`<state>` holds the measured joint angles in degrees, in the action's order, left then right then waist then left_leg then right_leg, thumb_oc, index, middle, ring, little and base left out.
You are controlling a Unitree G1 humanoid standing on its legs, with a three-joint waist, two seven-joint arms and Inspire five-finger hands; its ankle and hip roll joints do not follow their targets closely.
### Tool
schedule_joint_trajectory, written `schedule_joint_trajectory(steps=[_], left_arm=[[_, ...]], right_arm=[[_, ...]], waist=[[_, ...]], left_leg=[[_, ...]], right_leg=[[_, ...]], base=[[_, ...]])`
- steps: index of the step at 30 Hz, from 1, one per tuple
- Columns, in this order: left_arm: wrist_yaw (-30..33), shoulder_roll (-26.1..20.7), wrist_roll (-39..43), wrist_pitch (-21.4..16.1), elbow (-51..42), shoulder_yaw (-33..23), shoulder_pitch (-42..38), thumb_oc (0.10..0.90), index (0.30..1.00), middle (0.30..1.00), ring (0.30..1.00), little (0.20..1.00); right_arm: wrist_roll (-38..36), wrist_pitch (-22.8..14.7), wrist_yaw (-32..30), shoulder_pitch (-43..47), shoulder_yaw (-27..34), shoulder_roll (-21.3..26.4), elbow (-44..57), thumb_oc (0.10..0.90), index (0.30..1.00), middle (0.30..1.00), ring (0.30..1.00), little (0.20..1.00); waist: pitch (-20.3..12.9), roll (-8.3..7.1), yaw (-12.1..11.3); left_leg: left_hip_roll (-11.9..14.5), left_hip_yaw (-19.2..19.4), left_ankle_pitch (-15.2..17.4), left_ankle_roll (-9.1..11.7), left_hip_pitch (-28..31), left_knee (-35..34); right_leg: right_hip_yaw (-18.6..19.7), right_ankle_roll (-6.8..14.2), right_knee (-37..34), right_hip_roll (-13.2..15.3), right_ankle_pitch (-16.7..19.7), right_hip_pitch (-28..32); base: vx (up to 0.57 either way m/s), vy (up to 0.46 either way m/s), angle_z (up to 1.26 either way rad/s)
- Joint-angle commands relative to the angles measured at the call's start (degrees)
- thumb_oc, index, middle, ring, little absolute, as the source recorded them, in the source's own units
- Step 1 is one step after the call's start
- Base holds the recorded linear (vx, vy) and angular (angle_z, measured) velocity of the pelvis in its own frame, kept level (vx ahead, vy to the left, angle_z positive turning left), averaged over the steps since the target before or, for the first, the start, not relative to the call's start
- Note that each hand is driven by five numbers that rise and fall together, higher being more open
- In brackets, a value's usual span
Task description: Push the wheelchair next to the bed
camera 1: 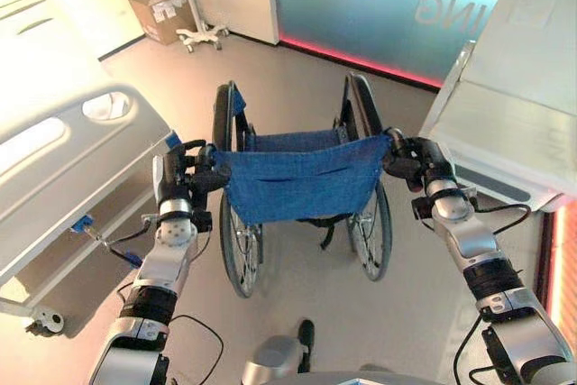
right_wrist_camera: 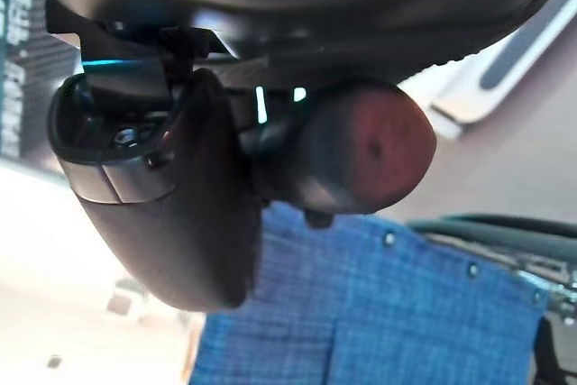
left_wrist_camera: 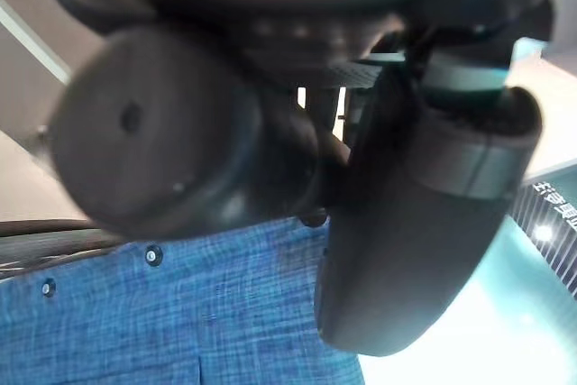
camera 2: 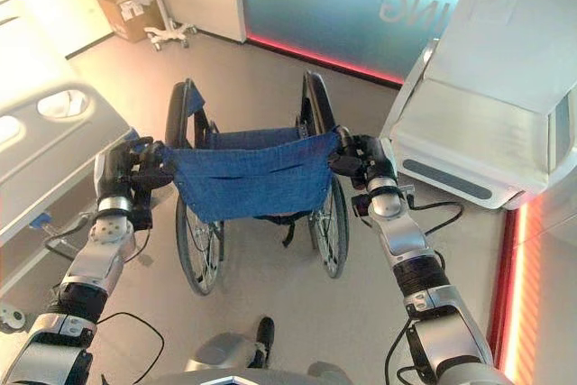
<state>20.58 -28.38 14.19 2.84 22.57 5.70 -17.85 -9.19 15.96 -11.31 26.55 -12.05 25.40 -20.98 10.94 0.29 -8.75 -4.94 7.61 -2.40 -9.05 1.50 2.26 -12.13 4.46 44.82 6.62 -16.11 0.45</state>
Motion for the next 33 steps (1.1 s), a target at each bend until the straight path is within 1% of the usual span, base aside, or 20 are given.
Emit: schedule_joint_trajectory(steps=[1,2,3,4,7,11,14,15,16,18,19,21,23,24,25,27,29,30,31,33], left_arm=[[-8.8,-0.6,-0.8,-2.3,1.0,5.9,0.3,0.4,0.3,0.3,0.3,0.3],[-8.9,-0.7,-0.6,-2.4,1.4,6.1,0.0,0.4,0.3,0.3,0.3,0.3],[-9.2,-1.2,0.2,-2.4,2.1,6.5,-1.4,0.4,0.3,0.3,0.3,0.3],[-9.2,-1.3,0.3,-2.5,2.2,6.6,-1.6,0.4,0.3,0.3,0.3,0.3],[-9.5,-0.9,2.6,-2.8,3.9,7.6,-4.0,0.4,0.3,0.3,0.3,0.3],[-8.9,0.3,3.0,-1.6,2.9,7.0,-3.9,0.4,0.3,0.3,0.3,0.3],[-9.1,1.1,2.4,-0.8,2.7,5.7,-3.6,0.4,0.3,0.3,0.3,0.3],[-8.3,1.4,3.5,-0.5,2.8,5.5,-3.1,0.4,0.3,0.3,0.3,0.3],[-7.1,1.8,4.1,0.5,2.1,5.5,-2.4,0.4,0.3,0.3,0.3,0.3],[-6.3,2.1,3.9,1.0,0.8,4.8,-1.4,0.4,0.3,0.3,0.3,0.3],[-5.3,2.6,3.5,1.0,-1.0,4.4,0.1,0.4,0.3,0.3,0.3,0.3],[-5.1,3.1,2.9,0.7,-1.9,4.7,0.7,0.4,0.3,0.3,0.3,0.3],[-6.0,3.8,2.3,0.9,-1.7,6.2,0.7,0.4,0.3,0.3,0.3,0.3],[-6.1,3.8,2.3,0.9,-1.7,6.2,0.7,0.4,0.3,0.3,0.3,0.3],[-7.3,4.5,1.3,0.4,-1.1,7.0,0.7,0.4,0.3,0.3,0.3,0.3],[-8.0,4.8,1.1,0.1,-0.8,7.3,0.5,0.4,0.3,0.3,0.3,0.3],[-8.2,5.1,1.1,-0.3,-0.7,7.5,0.6,0.4,0.3,0.3,0.3,0.3],[-8.2,5.4,1.0,-0.7,-0.9,7.7,1.0,0.4,0.3,0.3,0.3,0.3],[-8.4,5.4,0.5,-0.7,-1.4,7.4,1.5,0.4,0.3,0.3,0.3,0.3],[-8.2,5.2,0.2,-0.8,-2.7,6.6,2.5,0.4,0.3,0.3,0.3,0.3]], right_arm=[[5.4,2.0,2.0,-7.1,-6.3,3.4,-1.9,0.4,0.3,0.3,0.3,0.3],[5.1,2.3,1.9,-6.7,-6.6,3.6,-2.0,0.4,0.3,0.3,0.3,0.3],[4.6,2.6,1.5,-5.8,-7.0,3.8,-2.5,0.4,0.3,0.3,0.3,0.3],[4.6,2.7,1.4,-5.7,-7.0,3.8,-2.6,0.4,0.3,0.3,0.3,0.3],[5.3,3.8,2.0,-5.1,-5.9,5.2,-2.6,0.4,0.3,0.3,0.3,0.3],[6.8,5.2,3.3,-4.3,-4.9,5.7,-1.7,0.4,0.3,0.3,0.3,0.3],[6.5,6.1,4.5,-2.5,-4.7,6.8,-1.3,0.4,0.3,0.3,0.3,0.3],[7.1,6.3,5.5,-2.3,-4.7,6.6,-1.6,0.4,0.3,0.3,0.3,0.3],[6.7,6.2,6.4,-2.5,-5.2,6.4,-1.1,0.4,0.3,0.3,0.3,0.3],[7.8,5.5,7.1,-3.1,-4.9,6.8,-0.4,0.4,0.3,0.3,0.3,0.3],[8.9,3.7,8.6,-4.0,-4.7,7.7,-0.3,0.4,0.3,0.3,0.3,0.3],[10.2,1.6,8.4,-4.7,-4.5,8.8,-0.8,0.4,0.3,0.3,0.3,0.3],[10.3,1.1,7.4,-4.5,-4.7,10.0,-2.0,0.4,0.3,0.3,0.3,0.3],[10.2,1.1,7.4,-4.5,-4.7,10.0,-2.1,0.4,0.3,0.3,0.3,0.3],[9.0,0.9,7.2,-2.7,-5.5,10.6,-4.7,0.4,0.3,0.3,0.3,0.3],[8.9,1.6,7.0,-0.7,-6.3,10.7,-6.8,0.4,0.3,0.3,0.3,0.3],[9.0,1.8,6.5,0.4,-7.0,10.2,-8.6,0.4,0.3,0.3,0.3,0.3],[8.5,2.3,6.4,1.4,-7.8,9.8,-10.1,0.4,0.3,0.3,0.3,0.3],[8.3,2.5,6.6,2.0,-8.0,9.8,-10.7,0.4,0.3,0.3,0.3,0.3],[7.5,1.9,7.8,3.8,-8.7,9.8,-12.6,0.4,0.3,0.3,0.3,0.3]], waist=[[-1.2,0.68,3.9],[-0.7,0.61,4.5],[0.4,-0.5,6.1],[0.6,-0.62,6.4],[0.8,-2.1,8.7],[0.2,-3.03,8.9],[-0.9,-3.62,9.1],[-1.3,-3.44,8.9],[-1.7,-3.33,8.7],[-1.9,-3.25,8.7],[-2.1,-3.72,8.5],[-2.4,-3.76,8.3],[-1.9,-4.49,6.7],[-1.9,-4.41,6.8],[-0.8,-4.56,4.5],[-0.1,-3.66,3.3],[0.6,-3.05,2.0],[0.7,-1.98,0.6],[0.6,-1.65,-0.3],[0.3,-1.3,-1.8]], left_leg=[[0.2,-2.7,5.2,4.6,-3.3,7.1],[0.0,-2.8,6.2,4.5,-1.8,7.3],[-1.3,-3.7,9.6,4.3,0.6,8.3],[-1.5,-4.0,10.2,4.3,0.8,8.6],[-2.3,-6.8,14.6,4.8,3.3,10.2],[-1.6,-8.2,18.4,5.3,4.7,12.9],[1.1,-9.3,21.1,5.8,6.4,15.2],[2.1,-10.4,20.7,6.4,7.1,16.8],[3.5,-11.1,18.2,7.3,7.1,19.1],[6.3,-10.0,13.2,8.8,6.6,21.0],[8.6,-8.4,8.7,9.5,5.2,24.8],[9.0,-8.2,5.2,10.1,3.4,28.0],[7.9,-7.3,2.6,10.0,-2.0,29.3],[8.0,-7.4,2.7,10.0,-2.0,29.5],[4.1,-6.8,3.7,9.5,-6.0,24.8],[1.6,-4.7,3.2,10.1,-7.5,17.2],[0.0,-2.4,1.1,10.8,-10.6,13.6],[-0.7,-1.0,-2.3,11.6,-14.3,8.2],[-1.0,-0.9,-3.8,11.7,-15.2,5.8],[-1.7,-2.0,-4.2,10.9,-14.8,4.2]], right_leg=[[0.7,-0.3,-16.3,2.5,16.1,-2.1],[0.7,-0.3,-18.8,2.7,17.1,-4.3],[1.9,0.6,-26.4,4.1,21.9,-9.5],[2.1,0.9,-27.6,4.1,22.5,-9.7],[4.9,3.1,-43.0,5.0,26.2,-11.1],[5.4,3.3,-43.5,5.2,26.7,-11.1],[6.5,3.2,-36.7,3.2,23.6,-12.0],[6.4,2.8,-33.8,2.2,21.7,-12.4],[6.2,2.0,-31.6,1.2,19.7,-12.4],[4.2,0.9,-31.5,0.5,18.3,-11.2],[2.1,-0.6,-33.1,0.1,17.7,-9.1],[1.2,-2.3,-34.3,-1.4,16.4,-6.9],[-0.2,-3.2,-36.0,-1.7,15.6,-3.2],[-0.3,-3.2,-35.9,-1.8,15.5,-3.1],[-0.6,-2.9,-37.7,-2.6,14.8,0.6],[-1.2,-2.8,-39.0,-4.2,13.9,3.4],[-1.1,-2.9,-40.0,-5.6,13.0,5.7],[-0.9,-3.2,-40.6,-7.6,12.1,7.5],[-0.4,-3.3,-40.7,-8.3,11.5,8.4],[0.0,-3.5,-39.6,-9.2,10.1,8.6]], base=[[0.4,-0.036,-0.12],[0.54,-0.129,0.03],[0.49,-0.131,0.14],[0.53,-0.175,0.37],[0.52,-0.212,0.66],[0.5,-0.317,0.57],[0.47,-0.386,0.37],[0.5,-0.378,0.34],[0.46,-0.354,0.38],[0.38,-0.311,0.27],[0.37,-0.301,0.27],[0.37,-0.285,0.28],[0.36,-0.257,0.38],[0.47,-0.26,0.39],[0.4,-0.167,0.38],[0.4,-0.148,0.38],[0.36,-0.112,0.22],[0.49,-0.127,-0.01],[0.45,-0.099,-0.16],[0.42,-0.048,-0.26]])
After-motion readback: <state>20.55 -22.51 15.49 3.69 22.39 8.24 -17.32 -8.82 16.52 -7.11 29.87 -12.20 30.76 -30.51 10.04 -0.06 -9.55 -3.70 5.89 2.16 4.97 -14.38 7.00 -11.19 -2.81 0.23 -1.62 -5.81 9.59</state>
